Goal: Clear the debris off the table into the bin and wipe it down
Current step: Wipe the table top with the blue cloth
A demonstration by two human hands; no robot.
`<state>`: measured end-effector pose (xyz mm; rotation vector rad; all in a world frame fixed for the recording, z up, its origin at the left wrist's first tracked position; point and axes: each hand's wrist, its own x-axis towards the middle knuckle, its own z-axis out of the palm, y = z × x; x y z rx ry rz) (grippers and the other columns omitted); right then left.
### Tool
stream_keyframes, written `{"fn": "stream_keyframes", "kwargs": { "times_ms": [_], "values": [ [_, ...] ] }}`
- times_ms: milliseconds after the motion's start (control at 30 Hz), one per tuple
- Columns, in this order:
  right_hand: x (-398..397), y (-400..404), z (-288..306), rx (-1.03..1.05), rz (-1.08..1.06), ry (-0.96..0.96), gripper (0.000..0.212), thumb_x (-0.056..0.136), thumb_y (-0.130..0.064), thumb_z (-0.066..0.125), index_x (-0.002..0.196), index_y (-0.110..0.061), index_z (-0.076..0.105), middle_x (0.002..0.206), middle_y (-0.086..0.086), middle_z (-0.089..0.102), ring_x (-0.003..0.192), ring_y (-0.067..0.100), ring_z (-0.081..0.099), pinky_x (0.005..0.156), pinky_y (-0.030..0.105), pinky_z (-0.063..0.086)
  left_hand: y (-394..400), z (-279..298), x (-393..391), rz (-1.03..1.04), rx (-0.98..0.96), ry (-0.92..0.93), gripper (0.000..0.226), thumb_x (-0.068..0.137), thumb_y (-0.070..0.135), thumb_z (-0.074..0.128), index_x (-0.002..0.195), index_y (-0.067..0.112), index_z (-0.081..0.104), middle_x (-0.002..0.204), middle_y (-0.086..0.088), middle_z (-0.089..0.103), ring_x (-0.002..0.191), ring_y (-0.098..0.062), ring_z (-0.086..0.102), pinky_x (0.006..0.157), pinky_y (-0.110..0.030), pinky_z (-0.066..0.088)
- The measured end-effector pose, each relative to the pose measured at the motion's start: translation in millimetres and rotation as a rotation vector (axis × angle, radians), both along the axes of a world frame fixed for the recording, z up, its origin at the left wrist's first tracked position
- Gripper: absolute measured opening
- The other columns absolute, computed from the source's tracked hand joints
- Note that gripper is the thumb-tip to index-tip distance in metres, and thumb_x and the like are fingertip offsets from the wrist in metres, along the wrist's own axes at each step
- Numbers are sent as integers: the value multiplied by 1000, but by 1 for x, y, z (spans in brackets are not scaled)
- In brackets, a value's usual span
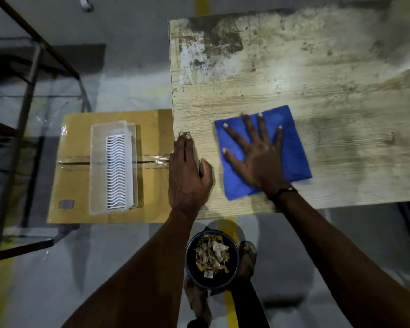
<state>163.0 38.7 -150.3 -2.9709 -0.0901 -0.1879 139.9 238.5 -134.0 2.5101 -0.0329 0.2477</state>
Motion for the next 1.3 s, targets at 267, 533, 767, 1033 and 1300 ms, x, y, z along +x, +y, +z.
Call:
{"fn": "stream_keyframes", "kwargs": {
  "times_ms": [267, 533, 767, 1033, 1300],
  "values": [
    [73, -32, 10, 105, -230, 80, 68, 101, -76, 30, 163, -50, 27, 177, 1, 16, 163, 37, 9, 120, 78, 4, -1, 1, 1, 2, 3, 59, 69, 101, 27, 50, 164, 7, 31, 173, -7, 29, 162, -23, 21, 131, -40, 21],
    [53, 37, 1, 23, 86, 30, 67, 103, -75, 31, 164, -49, 27, 177, -1, 18, 164, 33, 10, 123, 72, 7, 1, 0, 1, 4, -73, 42, 66, 99, 18, 53, 161, 4, 36, 171, -9, 33, 160, -22, 27, 130, -37, 23],
    [22, 60, 5, 32, 50, 57, 67, 101, -76, 34, 163, -51, 29, 177, -1, 15, 164, 33, 5, 122, 72, 4, 22, 9, 5, 100, -324, 61, 57, 107, 27, 41, 159, 3, 39, 171, -8, 31, 156, -14, 32, 124, -26, 31],
    [177, 113, 12, 109, 4, 132, 73, 95, -83, 23, 162, -54, 27, 177, -1, 16, 164, 36, 6, 121, 77, 1, 61, 4, 58, 30, -234, 72, 58, 106, 35, 39, 159, 11, 40, 171, -5, 32, 158, -20, 30, 124, -42, 25],
    [60, 103, 11, 42, 11, 87, 69, 101, -78, 30, 164, -51, 23, 178, -1, 10, 165, 32, 3, 123, 74, 3, 69, 7, 67, 3, -245, 90, 58, 107, 38, 36, 158, 11, 42, 171, -4, 32, 157, -19, 32, 124, -54, 29]
  ]
}}
